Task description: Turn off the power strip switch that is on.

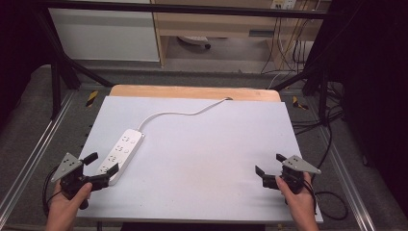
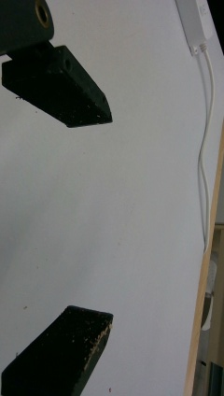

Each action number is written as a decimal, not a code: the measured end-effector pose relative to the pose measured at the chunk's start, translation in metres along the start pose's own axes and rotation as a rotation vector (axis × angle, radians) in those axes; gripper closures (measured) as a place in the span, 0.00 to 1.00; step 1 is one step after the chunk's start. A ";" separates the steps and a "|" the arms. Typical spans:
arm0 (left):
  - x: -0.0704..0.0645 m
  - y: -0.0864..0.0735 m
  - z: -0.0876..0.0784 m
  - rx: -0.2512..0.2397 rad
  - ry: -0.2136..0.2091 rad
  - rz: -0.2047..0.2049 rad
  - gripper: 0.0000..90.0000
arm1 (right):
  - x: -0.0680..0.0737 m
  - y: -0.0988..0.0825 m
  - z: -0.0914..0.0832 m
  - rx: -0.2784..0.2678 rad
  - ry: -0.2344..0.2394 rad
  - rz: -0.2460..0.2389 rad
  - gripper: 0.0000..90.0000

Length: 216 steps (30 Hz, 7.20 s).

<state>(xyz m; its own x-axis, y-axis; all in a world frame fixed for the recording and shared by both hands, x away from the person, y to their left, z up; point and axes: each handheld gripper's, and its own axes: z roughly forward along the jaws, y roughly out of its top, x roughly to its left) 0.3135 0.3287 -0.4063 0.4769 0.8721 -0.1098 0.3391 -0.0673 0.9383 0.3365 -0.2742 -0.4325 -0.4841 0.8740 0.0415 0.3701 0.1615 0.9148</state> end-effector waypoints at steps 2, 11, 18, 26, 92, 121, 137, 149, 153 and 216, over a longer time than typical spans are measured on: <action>-0.001 0.001 0.000 -0.003 -0.001 0.004 0.08 | 0.000 0.000 0.000 0.001 -0.005 -0.002 0.05; -0.003 0.003 -0.001 -0.009 0.023 -0.007 0.07 | 0.001 0.001 -0.001 0.003 -0.023 -0.004 0.04; -0.008 0.008 -0.004 -0.029 0.054 -0.013 0.05 | 0.004 0.002 -0.003 0.001 -0.028 -0.010 0.04; -0.010 0.016 -0.009 -0.063 0.158 -0.028 0.04 | 0.004 0.002 -0.005 0.008 -0.032 -0.003 0.04; 0.028 0.071 0.044 0.089 0.116 0.004 0.40 | 0.007 0.004 -0.002 0.060 0.000 0.009 0.04; 0.031 0.046 0.062 0.152 0.027 0.014 1.00 | 0.007 0.003 -0.001 0.077 0.003 0.014 0.03; 0.031 0.026 0.082 0.268 0.025 0.042 1.00 | 0.007 0.003 -0.001 0.082 0.005 0.022 0.03; 0.030 0.022 0.088 0.307 0.017 0.042 1.00 | 0.007 0.003 -0.001 0.085 0.008 0.020 0.03; 0.029 0.021 0.089 0.314 0.013 0.043 1.00 | 0.007 0.003 -0.001 0.086 0.008 0.021 0.03; 0.029 0.014 0.097 0.357 0.015 0.026 1.00 | 0.008 0.003 0.000 0.105 0.008 0.024 0.04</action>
<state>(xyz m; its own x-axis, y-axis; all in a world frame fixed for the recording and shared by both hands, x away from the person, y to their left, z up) 0.4106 0.3066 -0.4279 0.4778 0.8748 -0.0796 0.5900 -0.2525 0.7669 0.3335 -0.2667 -0.4296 -0.4799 0.8748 0.0664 0.4622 0.1878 0.8667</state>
